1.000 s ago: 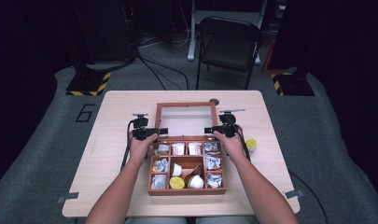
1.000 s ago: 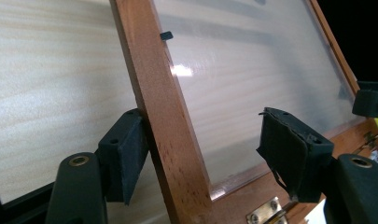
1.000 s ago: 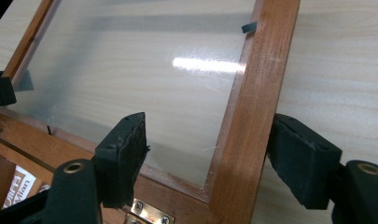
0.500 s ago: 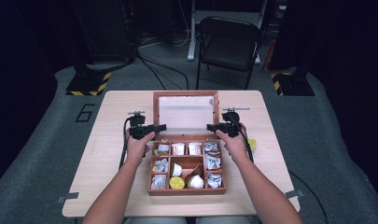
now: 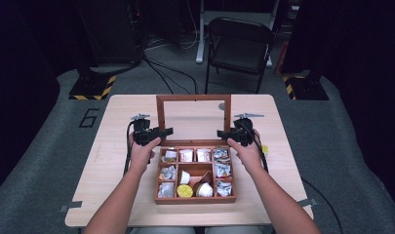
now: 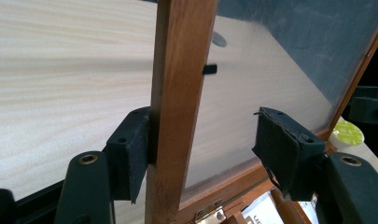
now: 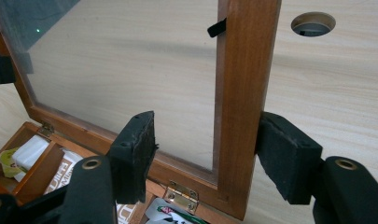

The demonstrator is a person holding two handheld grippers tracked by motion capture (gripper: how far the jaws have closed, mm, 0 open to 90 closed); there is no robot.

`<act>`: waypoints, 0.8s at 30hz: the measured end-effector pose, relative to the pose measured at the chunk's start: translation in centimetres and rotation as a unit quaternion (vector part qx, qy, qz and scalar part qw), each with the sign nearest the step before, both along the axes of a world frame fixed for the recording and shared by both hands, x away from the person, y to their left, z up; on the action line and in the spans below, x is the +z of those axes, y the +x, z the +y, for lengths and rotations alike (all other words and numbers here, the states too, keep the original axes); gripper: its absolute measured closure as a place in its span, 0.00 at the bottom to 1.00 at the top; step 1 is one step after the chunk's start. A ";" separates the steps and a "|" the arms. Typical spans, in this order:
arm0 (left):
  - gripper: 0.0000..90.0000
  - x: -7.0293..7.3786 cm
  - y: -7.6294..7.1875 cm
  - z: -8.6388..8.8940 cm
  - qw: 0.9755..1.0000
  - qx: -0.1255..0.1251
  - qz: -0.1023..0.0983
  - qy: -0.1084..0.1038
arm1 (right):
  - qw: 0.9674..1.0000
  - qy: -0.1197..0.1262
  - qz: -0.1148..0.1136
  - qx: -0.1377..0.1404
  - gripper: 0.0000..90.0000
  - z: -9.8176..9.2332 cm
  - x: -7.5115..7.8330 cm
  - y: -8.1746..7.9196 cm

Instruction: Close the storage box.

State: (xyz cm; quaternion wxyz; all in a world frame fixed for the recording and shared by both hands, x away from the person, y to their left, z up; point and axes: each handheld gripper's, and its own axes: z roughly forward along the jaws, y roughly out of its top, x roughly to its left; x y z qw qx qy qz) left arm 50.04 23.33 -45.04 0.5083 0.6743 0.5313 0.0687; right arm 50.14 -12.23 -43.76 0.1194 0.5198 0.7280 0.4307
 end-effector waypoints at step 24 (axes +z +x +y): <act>0.41 4.3 -2.8 0.5 0.998 -0.029 -0.064 0.002 | 0.999 0.003 -0.050 0.022 0.42 -0.6 2.6 -2.6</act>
